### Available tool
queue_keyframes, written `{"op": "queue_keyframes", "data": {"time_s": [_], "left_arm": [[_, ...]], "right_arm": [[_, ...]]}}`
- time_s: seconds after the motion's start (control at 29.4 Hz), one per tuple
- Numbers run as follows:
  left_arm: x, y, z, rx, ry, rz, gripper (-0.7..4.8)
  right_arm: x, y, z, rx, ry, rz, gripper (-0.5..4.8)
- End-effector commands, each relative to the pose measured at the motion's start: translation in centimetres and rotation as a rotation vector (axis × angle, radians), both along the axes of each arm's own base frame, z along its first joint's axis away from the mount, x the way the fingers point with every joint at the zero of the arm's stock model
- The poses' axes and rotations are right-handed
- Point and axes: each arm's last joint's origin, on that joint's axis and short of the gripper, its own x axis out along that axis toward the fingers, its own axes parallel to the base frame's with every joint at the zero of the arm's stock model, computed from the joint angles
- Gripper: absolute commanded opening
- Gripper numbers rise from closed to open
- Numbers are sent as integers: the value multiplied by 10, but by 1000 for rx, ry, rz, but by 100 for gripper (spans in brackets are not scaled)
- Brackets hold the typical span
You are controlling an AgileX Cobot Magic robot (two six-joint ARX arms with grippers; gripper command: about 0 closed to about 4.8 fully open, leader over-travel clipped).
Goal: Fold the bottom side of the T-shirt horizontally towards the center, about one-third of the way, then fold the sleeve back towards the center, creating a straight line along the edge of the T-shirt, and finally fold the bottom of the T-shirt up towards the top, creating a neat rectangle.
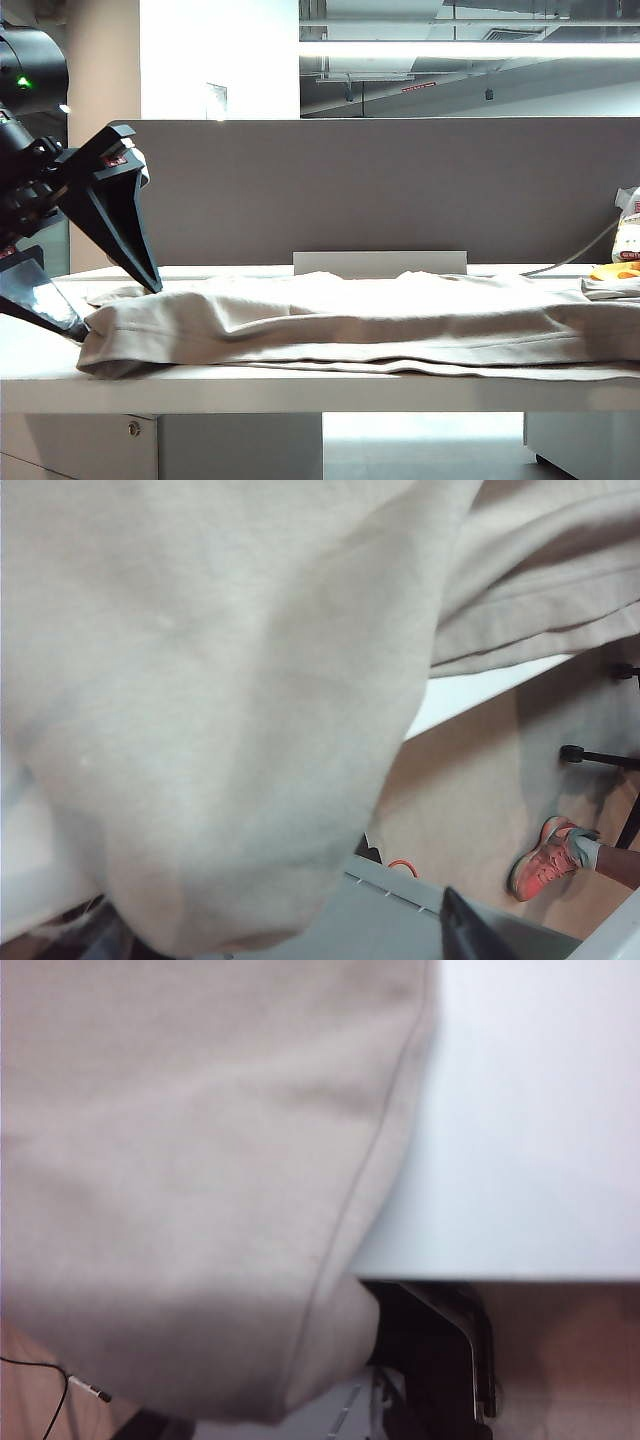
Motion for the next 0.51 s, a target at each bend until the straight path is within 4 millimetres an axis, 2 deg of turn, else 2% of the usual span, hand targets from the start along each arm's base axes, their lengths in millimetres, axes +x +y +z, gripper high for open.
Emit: {"op": "queue_keyframes", "data": {"time_s": [0.03, 0.14, 0.24, 0.34, 0.44, 0.51], "left_arm": [[1, -1, 1, -1, -13, 0, 388], [1, -1, 1, -2, -18, 0, 360], [1, -1, 1, -2, -18, 0, 315], [2, -1, 2, -3, -23, -3, 225], [2, -1, 2, -4, -31, -9, 161], [2, -1, 2, -3, -36, -15, 116]], "right_arm": [[3, -1, 2, -7, -40, 1, 203], [4, -1, 3, -8, -51, 1, 186], [5, -1, 3, -13, -56, 0, 111], [5, -1, 3, -16, -63, -1, 73], [6, -1, 3, -16, -65, -1, 2], [6, -1, 3, -13, -65, 1, -5]]}}
